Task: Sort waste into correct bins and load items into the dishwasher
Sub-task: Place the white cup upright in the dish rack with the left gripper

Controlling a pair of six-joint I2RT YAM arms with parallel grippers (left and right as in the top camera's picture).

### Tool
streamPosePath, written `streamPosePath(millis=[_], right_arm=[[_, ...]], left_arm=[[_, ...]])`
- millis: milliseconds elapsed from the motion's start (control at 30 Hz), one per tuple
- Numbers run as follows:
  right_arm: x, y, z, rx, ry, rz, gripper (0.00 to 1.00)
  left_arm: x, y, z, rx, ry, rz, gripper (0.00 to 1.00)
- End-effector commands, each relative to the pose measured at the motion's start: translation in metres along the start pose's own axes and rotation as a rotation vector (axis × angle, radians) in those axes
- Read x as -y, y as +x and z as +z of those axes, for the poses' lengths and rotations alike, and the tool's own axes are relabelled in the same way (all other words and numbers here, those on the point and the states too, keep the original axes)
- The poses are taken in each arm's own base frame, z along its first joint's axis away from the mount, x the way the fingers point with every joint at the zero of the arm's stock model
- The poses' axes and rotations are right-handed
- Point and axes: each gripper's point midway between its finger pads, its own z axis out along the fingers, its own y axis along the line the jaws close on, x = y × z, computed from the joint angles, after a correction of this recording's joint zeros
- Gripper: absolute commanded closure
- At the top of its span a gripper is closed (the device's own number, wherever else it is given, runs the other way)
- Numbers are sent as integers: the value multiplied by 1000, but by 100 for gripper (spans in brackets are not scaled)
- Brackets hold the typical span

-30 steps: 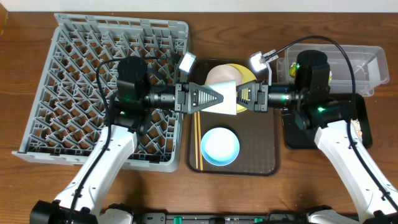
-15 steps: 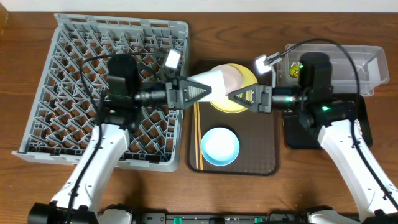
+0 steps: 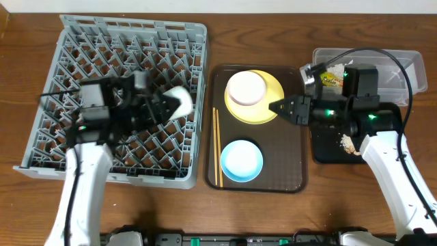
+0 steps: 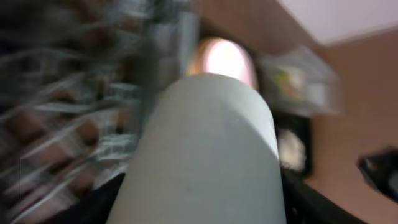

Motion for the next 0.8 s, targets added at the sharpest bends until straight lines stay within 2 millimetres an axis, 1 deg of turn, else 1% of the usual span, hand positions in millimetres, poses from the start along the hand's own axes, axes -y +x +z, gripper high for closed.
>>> streamPosePath(millis=[0,67,133,200,300,433,467,600,767], right_arm=[[42,4,-7,-4,257,-70,68],[55,14,-11,-42,352,-73,68],[64,22,-15,-82,431,-76,68],[69,27,-18,-105,489,-71,67],[67,32,-15,-131,494,-91,67],[62,36,-9,-148,484,-106,67],[60,37,-7,-154,480,-112,67],[57,39,-4,-163,474,-123,67],[57,40,-4,-164,473,-124,67]], left_arm=[[-31,-26,-55,158,-347,51,94],[-50,-18,-74,162,-494,18,94],[-64,-9,-87,152,-593,-5,94],[-73,-1,-92,128,-649,-21,94],[-85,7,-94,91,-708,-41,94],[-98,12,-90,40,-753,-64,94],[-104,13,-83,14,-760,-74,94],[-118,17,-70,-52,-777,-100,94],[-128,24,-49,-133,-750,-137,94]])
